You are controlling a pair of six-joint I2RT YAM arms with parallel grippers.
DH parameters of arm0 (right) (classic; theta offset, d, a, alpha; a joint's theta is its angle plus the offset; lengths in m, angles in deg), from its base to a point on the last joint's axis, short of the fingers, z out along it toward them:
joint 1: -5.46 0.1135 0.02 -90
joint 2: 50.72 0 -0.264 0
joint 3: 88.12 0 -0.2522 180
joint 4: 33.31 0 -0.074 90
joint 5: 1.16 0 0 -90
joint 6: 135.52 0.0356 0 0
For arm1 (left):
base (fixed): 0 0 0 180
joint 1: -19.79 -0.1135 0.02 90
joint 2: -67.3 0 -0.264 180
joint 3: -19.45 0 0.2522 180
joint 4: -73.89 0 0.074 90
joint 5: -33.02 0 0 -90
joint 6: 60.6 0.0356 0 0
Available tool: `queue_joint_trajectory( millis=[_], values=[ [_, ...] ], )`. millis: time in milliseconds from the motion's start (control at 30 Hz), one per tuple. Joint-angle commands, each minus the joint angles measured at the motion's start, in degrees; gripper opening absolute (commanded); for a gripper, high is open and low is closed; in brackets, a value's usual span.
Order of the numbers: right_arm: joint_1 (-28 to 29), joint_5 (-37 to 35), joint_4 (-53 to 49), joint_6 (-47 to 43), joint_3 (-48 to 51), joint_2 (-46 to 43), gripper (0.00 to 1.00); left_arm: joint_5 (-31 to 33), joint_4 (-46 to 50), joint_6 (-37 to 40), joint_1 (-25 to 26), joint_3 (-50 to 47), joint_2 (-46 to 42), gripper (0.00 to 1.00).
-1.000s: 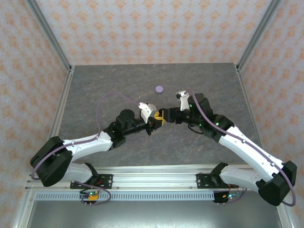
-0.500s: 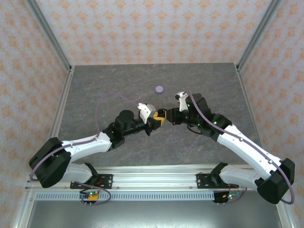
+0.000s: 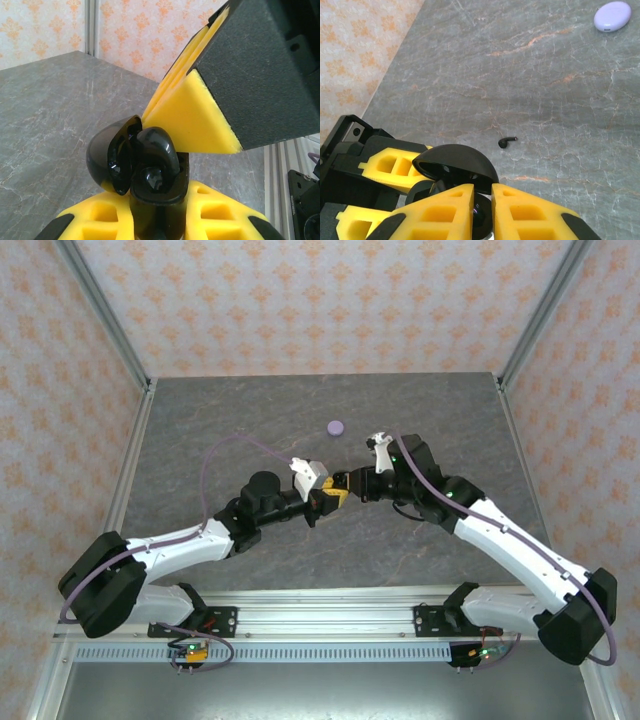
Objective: Insert the wireless bluetooth earbuds into the charging case
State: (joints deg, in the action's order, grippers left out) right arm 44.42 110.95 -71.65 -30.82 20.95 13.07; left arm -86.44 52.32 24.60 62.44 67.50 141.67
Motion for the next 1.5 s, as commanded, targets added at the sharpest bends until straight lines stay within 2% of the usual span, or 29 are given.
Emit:
queue_joint_trajectory(
  millis=[0, 167, 367, 433, 600, 767, 900, 967, 1100, 1300, 1467],
  values=[
    [0.1, 2.2, -1.1, -1.6, -2.9, 1.6, 0.18, -4.0, -0.6, 2.1, 0.6, 1.4, -0.6, 0.16],
    [0.1, 2.8, -2.1, -2.0, -3.8, 2.9, 0.21, -4.0, 0.1, 2.7, 0.7, 1.8, -0.5, 0.16],
    [0.2, 4.4, -2.7, -2.8, -4.3, 3.0, 0.31, -3.4, -0.6, 2.7, 0.7, 1.6, -0.4, 0.16],
    [0.2, 3.6, -3.2, -2.8, -4.6, 3.1, 0.32, -2.9, -0.5, 2.6, 0.7, 1.6, -0.3, 0.16],
    [0.2, -5.2, -3.9, -0.9, -4.4, 1.1, 0.35, 3.6, 2.2, 2.2, 0.7, 1.5, -1.1, 0.16],
    [0.2, -14.6, -3.9, 2.3, -2.9, -2.1, 0.40, 11.3, 9.9, 3.2, 0.7, 1.0, -3.9, 0.16],
    [0.1, -21.4, -7.5, 4.6, -3.9, -0.1, 0.41, 16.0, 15.6, 3.2, 0.7, -0.6, -8.2, 0.16],
    [-0.2, -22.6, -8.8, 5.4, -4.4, 2.3, 0.42, 17.6, 19.2, 2.9, 0.7, -1.4, -11.5, 0.16],
    [-1.2, -16.8, -8.3, 4.0, -5.9, 9.5, 0.42, 19.6, 26.6, 2.4, 0.7, -2.8, -18.7, 0.16],
    [-1.5, -7.3, -5.6, 0.3, -11.5, 23.5, 0.21, 21.5, 36.7, -0.2, 0.7, -3.4, -27.7, 0.16],
    [-1.5, -0.1, -3.2, -0.8, -17.7, 35.5, 0.15, 23.8, 41.7, -2.6, 0.8, -3.7, -33.1, 0.16]
  ],
)
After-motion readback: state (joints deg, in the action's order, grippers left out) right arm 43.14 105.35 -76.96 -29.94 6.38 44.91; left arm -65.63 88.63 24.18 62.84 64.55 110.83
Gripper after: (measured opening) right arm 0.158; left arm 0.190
